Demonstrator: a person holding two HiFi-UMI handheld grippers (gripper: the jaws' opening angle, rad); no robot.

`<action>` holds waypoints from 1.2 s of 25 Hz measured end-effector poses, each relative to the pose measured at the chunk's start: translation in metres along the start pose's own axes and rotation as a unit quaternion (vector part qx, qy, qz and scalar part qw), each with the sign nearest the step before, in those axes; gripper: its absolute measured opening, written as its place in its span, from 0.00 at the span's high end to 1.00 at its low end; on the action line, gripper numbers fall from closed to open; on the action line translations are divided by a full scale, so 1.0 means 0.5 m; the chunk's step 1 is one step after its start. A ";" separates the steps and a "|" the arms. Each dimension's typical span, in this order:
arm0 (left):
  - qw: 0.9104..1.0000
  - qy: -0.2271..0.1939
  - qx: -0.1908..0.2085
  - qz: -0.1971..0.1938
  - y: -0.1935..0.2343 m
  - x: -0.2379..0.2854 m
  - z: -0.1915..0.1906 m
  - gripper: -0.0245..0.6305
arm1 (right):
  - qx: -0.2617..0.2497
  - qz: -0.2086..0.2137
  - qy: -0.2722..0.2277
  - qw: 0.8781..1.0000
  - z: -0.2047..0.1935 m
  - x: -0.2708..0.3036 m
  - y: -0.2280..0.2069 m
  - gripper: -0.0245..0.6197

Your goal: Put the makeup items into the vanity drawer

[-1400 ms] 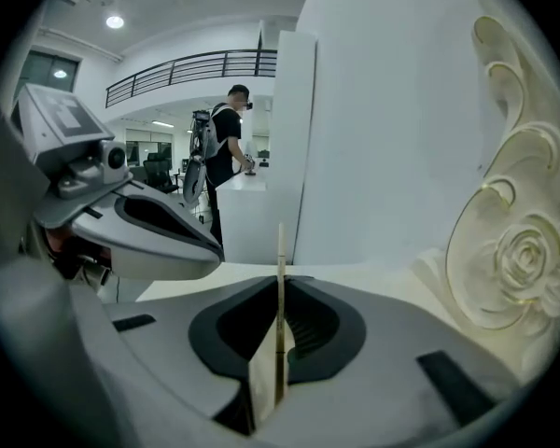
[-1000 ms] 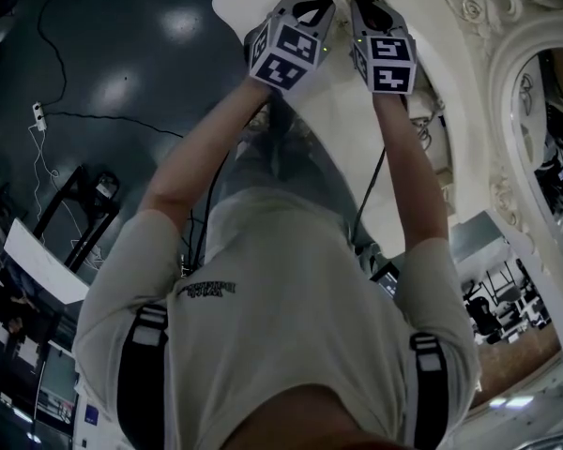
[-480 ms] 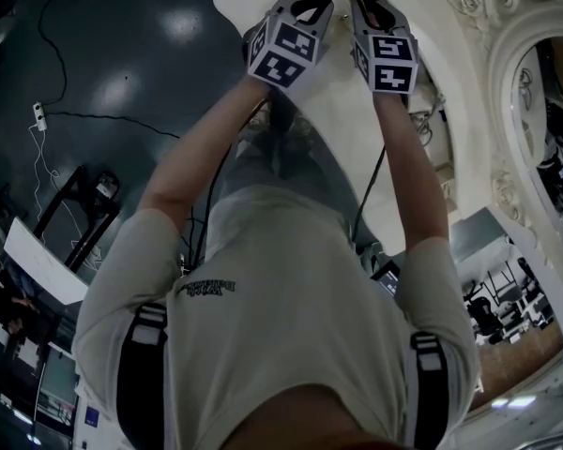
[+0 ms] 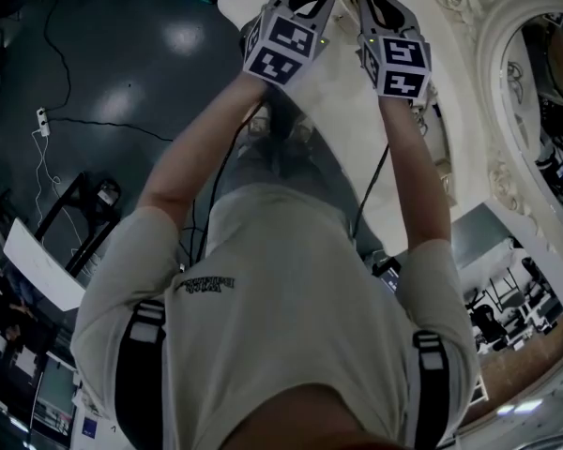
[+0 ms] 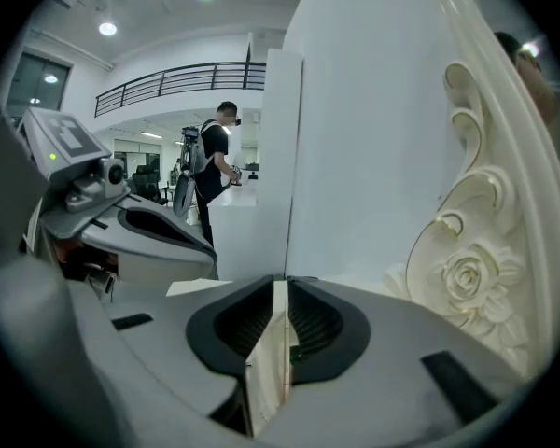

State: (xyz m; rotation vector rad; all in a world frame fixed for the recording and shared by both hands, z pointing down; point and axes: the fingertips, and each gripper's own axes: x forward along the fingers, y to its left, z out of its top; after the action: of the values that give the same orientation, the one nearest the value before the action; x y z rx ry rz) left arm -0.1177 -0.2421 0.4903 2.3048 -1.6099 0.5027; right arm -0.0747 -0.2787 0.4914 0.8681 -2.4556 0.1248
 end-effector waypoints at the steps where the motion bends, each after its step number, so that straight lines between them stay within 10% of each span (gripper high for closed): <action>1: 1.000 -0.006 0.003 0.001 0.001 -0.008 0.015 0.94 | -0.002 0.000 -0.008 1.000 0.016 -0.010 0.001 0.88; 30: 0.977 -0.186 0.106 -0.011 -0.176 -0.423 0.381 0.94 | -0.002 -0.002 -0.235 0.972 0.321 -0.523 0.120 0.95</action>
State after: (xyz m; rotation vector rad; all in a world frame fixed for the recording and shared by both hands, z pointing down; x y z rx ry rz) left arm -0.0789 -0.1148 0.2239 2.7028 -1.7630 0.2561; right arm -0.0123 -0.1257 0.2259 0.9903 -2.8860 -0.1013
